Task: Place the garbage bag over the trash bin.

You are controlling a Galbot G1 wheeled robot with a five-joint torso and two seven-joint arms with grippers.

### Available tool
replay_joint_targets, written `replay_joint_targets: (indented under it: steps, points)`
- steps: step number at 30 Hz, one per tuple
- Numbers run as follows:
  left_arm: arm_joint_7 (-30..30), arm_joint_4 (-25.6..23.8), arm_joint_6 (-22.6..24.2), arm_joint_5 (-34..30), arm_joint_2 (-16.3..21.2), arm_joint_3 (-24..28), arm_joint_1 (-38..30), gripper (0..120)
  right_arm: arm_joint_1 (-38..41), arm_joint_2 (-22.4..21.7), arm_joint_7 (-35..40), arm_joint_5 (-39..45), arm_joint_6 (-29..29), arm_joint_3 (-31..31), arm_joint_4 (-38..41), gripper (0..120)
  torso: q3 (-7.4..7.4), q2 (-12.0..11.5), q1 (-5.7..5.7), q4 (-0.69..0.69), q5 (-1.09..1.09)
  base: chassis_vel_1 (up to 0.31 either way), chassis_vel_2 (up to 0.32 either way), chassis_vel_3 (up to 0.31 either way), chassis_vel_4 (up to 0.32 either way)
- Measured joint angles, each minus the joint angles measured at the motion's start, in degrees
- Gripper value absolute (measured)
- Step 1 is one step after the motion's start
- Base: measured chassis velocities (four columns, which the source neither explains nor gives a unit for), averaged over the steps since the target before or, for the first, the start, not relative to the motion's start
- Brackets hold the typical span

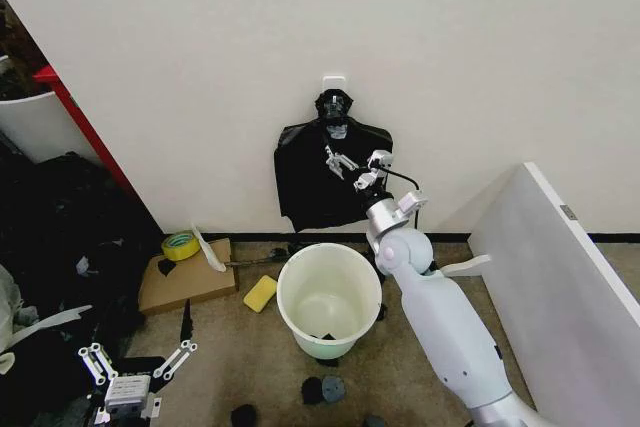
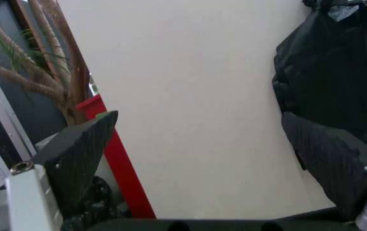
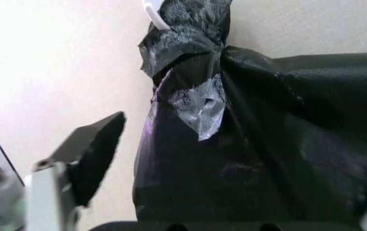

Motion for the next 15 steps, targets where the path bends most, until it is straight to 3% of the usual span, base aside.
replay_joint_targets:
  steps: [15]
  points:
    - [-0.33, 0.58, -0.36, 0.13, 0.03, -0.16, -0.05, 100, 0.09, -0.21, 0.10, 0.22, 0.62, -0.54, 0.24, 29, 0.00, 0.00, -0.01, 0.00, 0.00, 0.000, 0.000, 0.000, 0.000]
